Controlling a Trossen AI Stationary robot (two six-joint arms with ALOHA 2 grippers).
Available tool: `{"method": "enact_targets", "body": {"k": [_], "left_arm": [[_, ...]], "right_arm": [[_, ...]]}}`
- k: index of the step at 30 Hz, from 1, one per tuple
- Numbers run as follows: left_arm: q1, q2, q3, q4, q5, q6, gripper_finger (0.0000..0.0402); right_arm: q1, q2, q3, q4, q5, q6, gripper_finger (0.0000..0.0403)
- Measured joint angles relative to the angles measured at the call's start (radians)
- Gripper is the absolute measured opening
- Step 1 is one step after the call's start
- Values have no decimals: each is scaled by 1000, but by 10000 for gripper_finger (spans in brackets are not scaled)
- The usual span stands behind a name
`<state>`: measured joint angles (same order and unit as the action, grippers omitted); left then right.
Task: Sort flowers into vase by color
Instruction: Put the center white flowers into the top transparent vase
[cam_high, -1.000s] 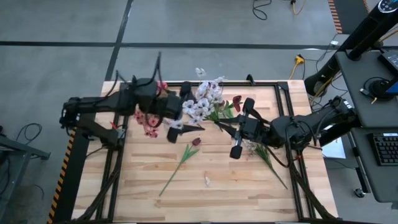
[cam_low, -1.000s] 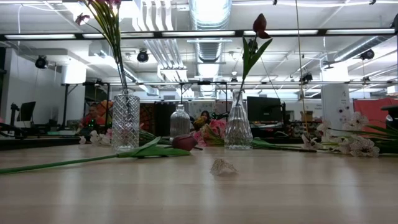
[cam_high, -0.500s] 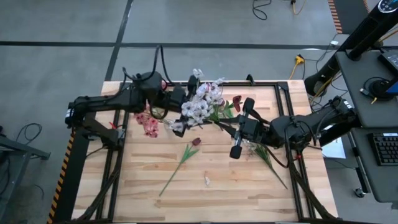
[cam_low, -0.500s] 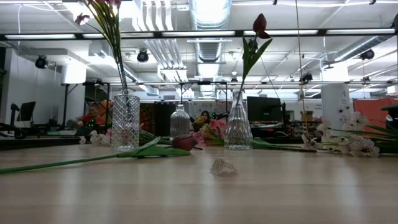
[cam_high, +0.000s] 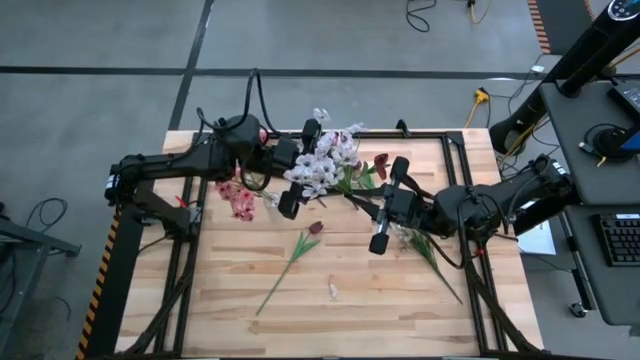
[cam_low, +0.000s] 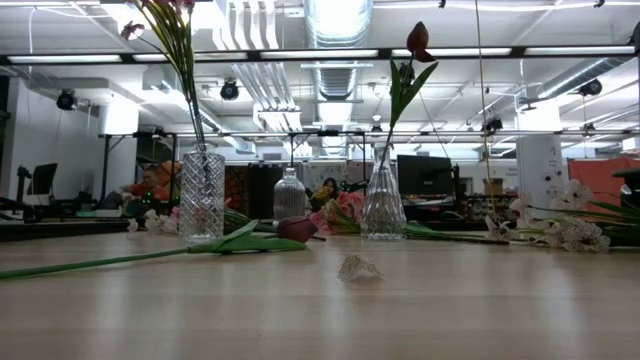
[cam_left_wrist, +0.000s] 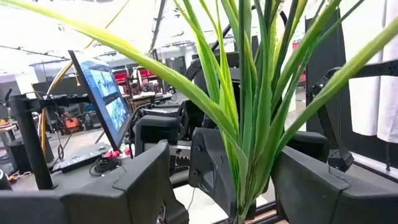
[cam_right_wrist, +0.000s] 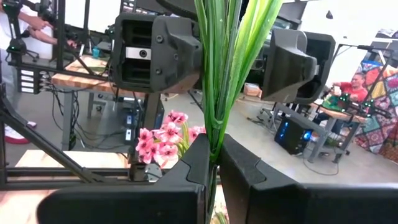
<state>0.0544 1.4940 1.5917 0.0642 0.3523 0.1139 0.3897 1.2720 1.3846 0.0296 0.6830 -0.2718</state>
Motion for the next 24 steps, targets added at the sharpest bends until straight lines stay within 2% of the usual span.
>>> {"method": "enact_targets", "body": {"k": [10, 17, 24], "left_arm": [[3, 0, 0, 5, -1, -1, 199], [47, 0, 0, 16, 0, -13, 182], [75, 0, 0, 12, 3, 39, 132]], "right_arm": [[-43, 0, 0, -1, -1, 8, 18], [-51, 0, 0, 1, 1, -26, 18], [-82, -7, -1, 2, 4, -35, 18]]}}
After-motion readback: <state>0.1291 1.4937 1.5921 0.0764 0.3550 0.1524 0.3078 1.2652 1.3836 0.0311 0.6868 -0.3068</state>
